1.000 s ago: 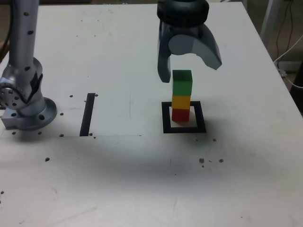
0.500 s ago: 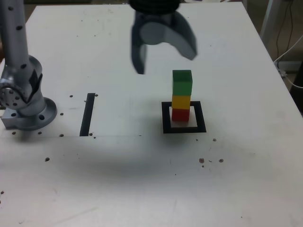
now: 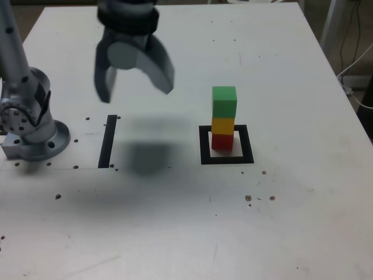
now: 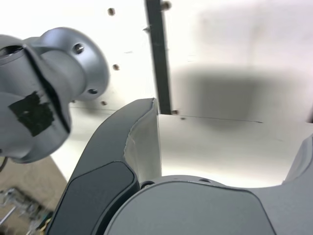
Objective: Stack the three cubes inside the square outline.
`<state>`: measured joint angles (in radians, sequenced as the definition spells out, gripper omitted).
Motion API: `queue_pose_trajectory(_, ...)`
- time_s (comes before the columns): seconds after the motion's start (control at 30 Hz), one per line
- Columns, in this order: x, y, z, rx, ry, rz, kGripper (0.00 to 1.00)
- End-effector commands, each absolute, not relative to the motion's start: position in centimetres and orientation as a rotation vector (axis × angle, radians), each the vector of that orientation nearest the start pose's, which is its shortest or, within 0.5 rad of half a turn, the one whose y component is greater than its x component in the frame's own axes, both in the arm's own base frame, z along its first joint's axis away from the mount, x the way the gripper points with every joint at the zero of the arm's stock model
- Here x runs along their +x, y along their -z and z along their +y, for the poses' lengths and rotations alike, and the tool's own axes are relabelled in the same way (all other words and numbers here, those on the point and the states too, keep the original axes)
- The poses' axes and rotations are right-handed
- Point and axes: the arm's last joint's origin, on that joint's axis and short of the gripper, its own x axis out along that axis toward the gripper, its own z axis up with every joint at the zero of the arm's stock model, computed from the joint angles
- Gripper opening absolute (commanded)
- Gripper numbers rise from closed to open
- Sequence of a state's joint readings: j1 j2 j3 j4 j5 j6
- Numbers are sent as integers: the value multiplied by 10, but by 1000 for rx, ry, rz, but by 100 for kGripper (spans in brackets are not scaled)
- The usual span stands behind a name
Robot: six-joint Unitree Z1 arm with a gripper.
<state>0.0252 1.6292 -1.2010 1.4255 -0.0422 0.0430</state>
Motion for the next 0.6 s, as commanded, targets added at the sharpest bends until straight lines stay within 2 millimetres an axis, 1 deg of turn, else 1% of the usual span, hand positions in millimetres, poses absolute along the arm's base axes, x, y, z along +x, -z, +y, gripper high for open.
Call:
queue_pose_trajectory(0.0,201,-296,-1,-29,55,1869,99)
queue_pose_trajectory(0.17,182,-277,-12,-14,72,1928,99)
queue_pose_trajectory(0.27,173,-268,-18,1,92,1934,99)
queue_pose_trajectory(0.47,155,-266,-18,14,105,1887,100)
queue_pose_trajectory(0.57,151,-266,-17,24,97,1853,100)
